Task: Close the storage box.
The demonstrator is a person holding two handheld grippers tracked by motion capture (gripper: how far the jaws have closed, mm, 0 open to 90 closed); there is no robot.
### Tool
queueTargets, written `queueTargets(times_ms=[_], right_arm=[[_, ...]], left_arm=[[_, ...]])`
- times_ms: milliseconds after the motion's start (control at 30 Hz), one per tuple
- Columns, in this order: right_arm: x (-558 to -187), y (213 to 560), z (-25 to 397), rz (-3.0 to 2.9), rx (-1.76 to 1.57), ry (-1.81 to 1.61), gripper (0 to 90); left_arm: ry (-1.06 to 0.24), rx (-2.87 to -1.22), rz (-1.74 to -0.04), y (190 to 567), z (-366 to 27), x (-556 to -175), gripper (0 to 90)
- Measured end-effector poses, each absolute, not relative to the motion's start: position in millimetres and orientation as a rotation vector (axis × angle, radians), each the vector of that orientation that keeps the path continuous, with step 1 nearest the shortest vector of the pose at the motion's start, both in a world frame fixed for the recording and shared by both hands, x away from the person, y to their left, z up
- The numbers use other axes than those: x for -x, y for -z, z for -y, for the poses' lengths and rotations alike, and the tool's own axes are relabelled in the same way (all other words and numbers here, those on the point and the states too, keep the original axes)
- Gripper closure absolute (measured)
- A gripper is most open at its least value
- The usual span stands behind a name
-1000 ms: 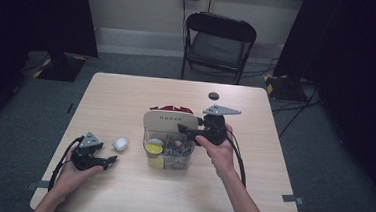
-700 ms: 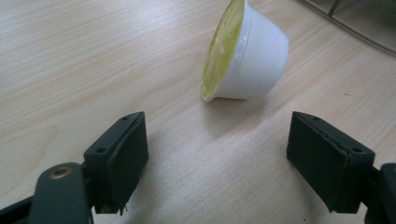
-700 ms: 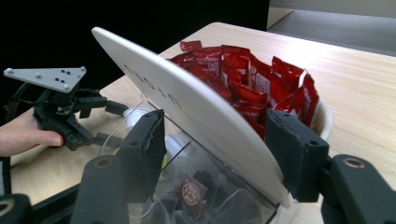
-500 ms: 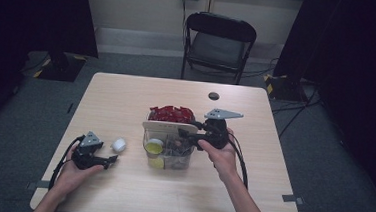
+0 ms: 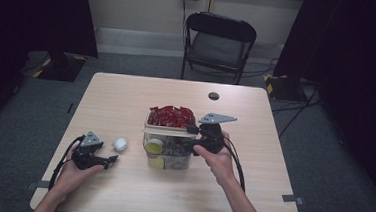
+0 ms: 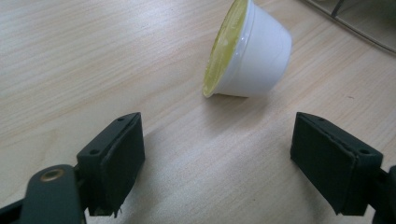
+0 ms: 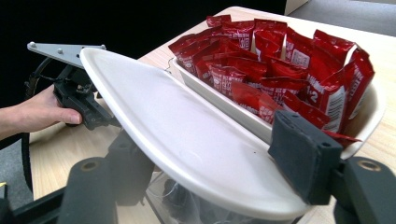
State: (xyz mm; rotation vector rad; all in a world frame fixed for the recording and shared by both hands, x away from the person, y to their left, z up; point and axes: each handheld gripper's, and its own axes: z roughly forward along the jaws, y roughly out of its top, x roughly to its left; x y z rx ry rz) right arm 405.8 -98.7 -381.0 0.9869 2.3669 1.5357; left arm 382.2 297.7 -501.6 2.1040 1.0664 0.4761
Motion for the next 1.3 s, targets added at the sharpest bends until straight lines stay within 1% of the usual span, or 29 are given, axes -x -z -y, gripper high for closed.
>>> queueTargets(times_ms=[200, 300, 333, 567, 933, 1000, 1300], right_arm=[[-400.7, 382.1, 93.5, -2.352, -0.986, -1.532, 27.6], [-397.1, 381.7, 92.6, -2.353, -0.976, -1.527, 26.9], [-394.2, 381.1, 93.4, -2.35, -0.978, -1.518, 24.5], [-393.1, 380.8, 101.4, -2.327, -1.026, -1.501, 18.7], [-385.5, 379.0, 109.6, -2.291, -1.031, -1.511, 18.1], [-381.1, 378.6, 114.2, -2.274, -1.03, -1.501, 16.9], [-378.5, 394.8, 123.8, -2.304, -1.068, -1.478, 15.5]], left_arm=[[-0.477, -2.101, -1.07, 501.6, -297.6, -381.4, 17.2], [-0.477, -2.102, -1.07, 501.6, -297.7, -381.3, 17.3], [-0.477, -2.102, -1.07, 501.6, -297.7, -381.3, 17.3], [-0.477, -2.101, -1.07, 501.6, -297.7, -381.3, 17.3], [-0.477, -2.102, -1.069, 501.6, -297.7, -381.3, 17.3], [-0.477, -2.102, -1.07, 501.6, -297.7, -381.3, 17.2], [-0.477, -2.102, -1.07, 501.6, -297.7, -381.3, 17.2]])
